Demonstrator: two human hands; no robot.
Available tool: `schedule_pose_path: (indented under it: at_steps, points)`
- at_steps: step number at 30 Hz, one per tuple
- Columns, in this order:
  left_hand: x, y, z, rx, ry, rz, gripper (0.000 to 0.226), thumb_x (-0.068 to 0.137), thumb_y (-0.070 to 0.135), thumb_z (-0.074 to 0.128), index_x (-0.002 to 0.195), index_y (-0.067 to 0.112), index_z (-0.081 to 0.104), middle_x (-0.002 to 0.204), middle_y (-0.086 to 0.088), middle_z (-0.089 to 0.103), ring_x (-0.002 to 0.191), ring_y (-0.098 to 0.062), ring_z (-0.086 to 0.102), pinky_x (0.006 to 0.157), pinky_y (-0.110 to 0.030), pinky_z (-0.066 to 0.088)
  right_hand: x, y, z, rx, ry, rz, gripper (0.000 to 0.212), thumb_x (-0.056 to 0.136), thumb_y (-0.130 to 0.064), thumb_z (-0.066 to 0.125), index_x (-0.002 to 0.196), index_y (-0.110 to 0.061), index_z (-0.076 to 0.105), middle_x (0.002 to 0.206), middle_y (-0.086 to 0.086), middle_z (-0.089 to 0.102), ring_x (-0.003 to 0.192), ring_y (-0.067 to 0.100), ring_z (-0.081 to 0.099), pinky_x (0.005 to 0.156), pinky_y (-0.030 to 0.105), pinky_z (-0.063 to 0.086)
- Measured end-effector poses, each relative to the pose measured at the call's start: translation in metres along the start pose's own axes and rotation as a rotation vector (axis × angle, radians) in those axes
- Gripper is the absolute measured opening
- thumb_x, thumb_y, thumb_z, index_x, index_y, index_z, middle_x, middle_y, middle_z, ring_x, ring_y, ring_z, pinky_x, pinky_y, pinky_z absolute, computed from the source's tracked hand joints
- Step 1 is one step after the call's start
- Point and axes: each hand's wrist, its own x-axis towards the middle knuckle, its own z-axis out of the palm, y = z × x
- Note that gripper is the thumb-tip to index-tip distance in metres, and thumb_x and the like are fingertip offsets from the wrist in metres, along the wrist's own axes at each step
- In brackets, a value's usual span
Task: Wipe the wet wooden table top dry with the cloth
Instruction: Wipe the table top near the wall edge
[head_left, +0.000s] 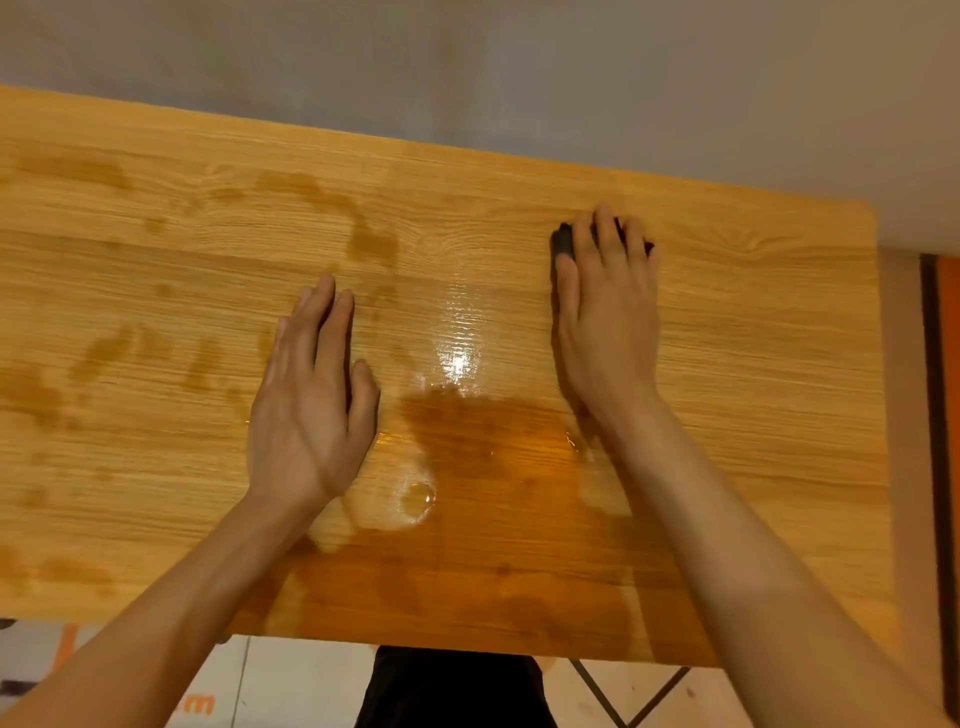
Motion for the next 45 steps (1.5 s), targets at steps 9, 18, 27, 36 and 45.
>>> schedule_pose_path:
  at_steps: [9,18,27,36,45]
  points:
    - [0.003,-0.002,-0.001,-0.009,-0.002,0.026,0.059,0.105,0.024,0.034,0.159,0.001,0.025,0.168,-0.011,0.022,0.157,-0.020,0.014,0.129,-0.036,0.007,-0.088,0.014,-0.018,-0.015,-0.116,-0.201,0.050,0.103,-0.039,0.027,0.146,-0.017,0.041,0.157,0.006,0.029,0.149,0.029,0.011,0.121,0.049,0.005]
    - [-0.031,-0.032,-0.026,-0.082,-0.052,0.014,0.060,0.106,0.030,0.035,0.160,0.006,0.023,0.169,-0.007,0.021,0.157,-0.018,0.014,0.127,-0.050,0.017,-0.036,0.075,-0.036,0.033,0.031,0.123,0.047,0.103,-0.033,0.032,0.146,-0.016,0.041,0.159,0.010,0.026,0.147,0.034,0.017,0.120,0.050,0.012]
    - [-0.036,-0.036,-0.020,0.035,-0.003,0.005,0.059,0.106,0.028,0.032,0.159,0.004,0.026,0.169,-0.009,0.021,0.157,-0.022,0.016,0.128,-0.040,0.012,-0.074,-0.050,0.020,-0.027,0.039,0.036,0.050,0.102,-0.030,0.023,0.143,-0.012,0.044,0.154,0.011,0.036,0.144,0.033,0.027,0.120,0.046,0.011]
    - [-0.036,-0.036,-0.022,0.039,-0.006,-0.004,0.058,0.107,0.031,0.032,0.160,0.008,0.026,0.169,-0.005,0.022,0.157,-0.019,0.016,0.127,-0.044,0.017,-0.083,-0.047,0.016,-0.011,-0.133,-0.261,0.045,0.102,-0.030,0.033,0.143,-0.013,0.045,0.154,0.008,0.037,0.145,0.030,0.025,0.119,0.046,0.010]
    - [-0.035,-0.036,-0.023,0.030,-0.001,-0.012,0.059,0.107,0.033,0.032,0.159,0.007,0.026,0.168,-0.006,0.023,0.156,-0.021,0.018,0.126,-0.048,0.021,-0.115,0.056,-0.035,0.083,0.027,0.181,0.050,0.104,-0.031,0.022,0.147,-0.011,0.039,0.158,0.011,0.025,0.148,0.032,0.012,0.121,0.052,0.007]
